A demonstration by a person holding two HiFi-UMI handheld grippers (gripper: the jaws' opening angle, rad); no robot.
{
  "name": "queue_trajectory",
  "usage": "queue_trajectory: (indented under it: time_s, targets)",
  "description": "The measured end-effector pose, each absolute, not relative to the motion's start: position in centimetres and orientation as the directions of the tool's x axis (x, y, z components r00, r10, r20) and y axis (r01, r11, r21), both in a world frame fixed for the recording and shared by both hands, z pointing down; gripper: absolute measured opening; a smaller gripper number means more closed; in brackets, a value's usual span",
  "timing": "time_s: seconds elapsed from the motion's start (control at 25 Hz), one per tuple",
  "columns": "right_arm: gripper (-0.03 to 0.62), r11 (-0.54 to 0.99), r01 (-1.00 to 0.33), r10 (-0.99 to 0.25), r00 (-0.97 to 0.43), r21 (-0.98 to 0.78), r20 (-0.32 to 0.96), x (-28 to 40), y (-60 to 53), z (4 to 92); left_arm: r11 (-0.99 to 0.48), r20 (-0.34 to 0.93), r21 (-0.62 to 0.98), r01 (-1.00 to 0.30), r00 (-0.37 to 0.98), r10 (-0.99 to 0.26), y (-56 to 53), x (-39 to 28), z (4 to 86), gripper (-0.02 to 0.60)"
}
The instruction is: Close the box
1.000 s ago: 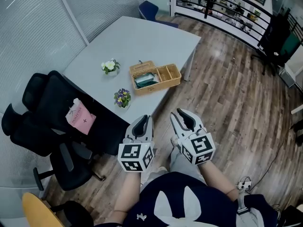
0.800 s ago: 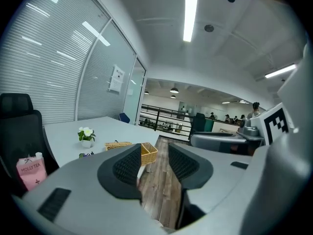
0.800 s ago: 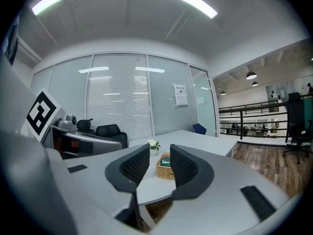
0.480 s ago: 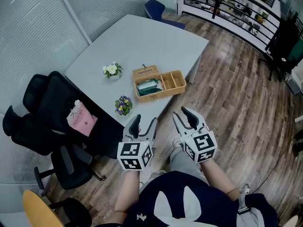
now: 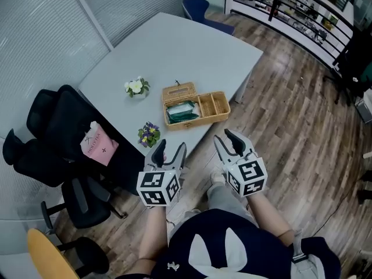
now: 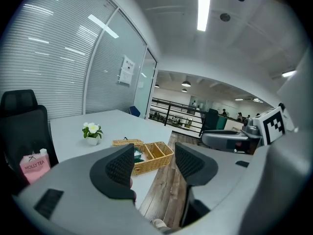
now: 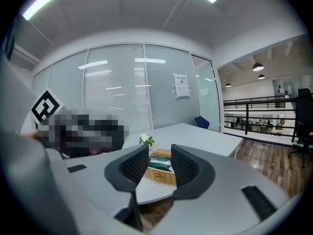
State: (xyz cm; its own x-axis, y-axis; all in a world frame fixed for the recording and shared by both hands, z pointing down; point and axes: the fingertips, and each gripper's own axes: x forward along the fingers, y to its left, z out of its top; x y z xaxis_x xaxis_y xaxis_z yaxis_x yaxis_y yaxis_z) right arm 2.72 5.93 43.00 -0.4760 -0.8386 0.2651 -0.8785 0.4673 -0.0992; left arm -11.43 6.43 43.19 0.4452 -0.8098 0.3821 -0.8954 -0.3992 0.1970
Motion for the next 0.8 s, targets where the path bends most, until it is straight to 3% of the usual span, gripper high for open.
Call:
queue_trajectory:
  time_s: [0.8]
  targets:
    - [0.130, 0.471, -0.870, -0.754, -0.484, -0.149, 0.445, 9.2, -4.3, 51.2, -0.297, 0.515, 0.148, -0.943, 0.330, -0.791, -2.3, -10.8, 47.2, 0.253]
